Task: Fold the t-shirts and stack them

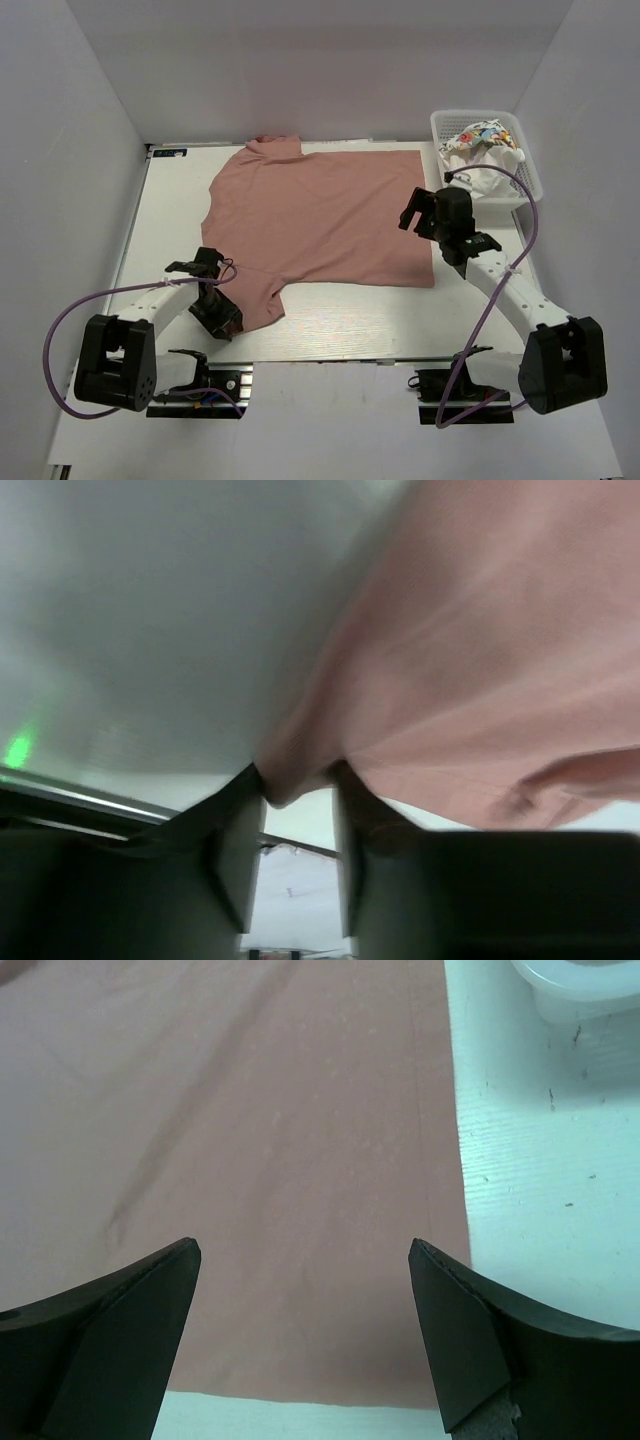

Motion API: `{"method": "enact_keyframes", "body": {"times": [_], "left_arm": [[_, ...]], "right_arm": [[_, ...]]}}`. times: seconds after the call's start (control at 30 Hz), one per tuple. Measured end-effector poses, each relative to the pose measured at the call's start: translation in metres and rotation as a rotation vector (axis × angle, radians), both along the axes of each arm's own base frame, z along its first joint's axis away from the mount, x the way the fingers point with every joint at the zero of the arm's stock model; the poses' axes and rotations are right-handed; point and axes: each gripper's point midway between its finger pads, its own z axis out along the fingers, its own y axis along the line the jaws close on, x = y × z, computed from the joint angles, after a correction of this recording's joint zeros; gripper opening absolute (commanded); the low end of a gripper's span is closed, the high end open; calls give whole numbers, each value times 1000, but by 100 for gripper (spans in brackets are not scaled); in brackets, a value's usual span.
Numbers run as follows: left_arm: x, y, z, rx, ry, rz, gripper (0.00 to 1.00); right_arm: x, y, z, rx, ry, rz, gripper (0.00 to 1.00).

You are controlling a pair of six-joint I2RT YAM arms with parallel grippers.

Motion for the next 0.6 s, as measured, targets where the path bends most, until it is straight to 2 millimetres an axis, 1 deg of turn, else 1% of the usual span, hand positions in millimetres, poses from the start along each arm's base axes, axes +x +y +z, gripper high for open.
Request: {"method": "enact_keyframes", "body": {"times": [0.07,0.1,0.17,0.23,0.37,0.5,0.6], "left_arm": [[2,-2,0,-11,-10,-3,30],[5,-3,0,-19,-20,-8,15],[11,-8,1,-43,-47,-22,0],[14,-9,1,-54,-63,-31,0],[20,-12,1,-71,-96,-65,0],[31,-14,2,-83,-154,-98,0],[38,-15,3,-86,-192,-120,0]], "right_arm": [[-4,-2,-1,2,5,-7,90],[-7,-3,-2,4,9,-11,90],[-12,-5,-5,5,22,-19,90],[-20,-8,-11,7,47,-32,90],[-41,-17,-29,3,129,-74,90],[-71,-28,-56,-7,232,-120,90],[-89,-34,-77,-11,300,-148,90]]}}
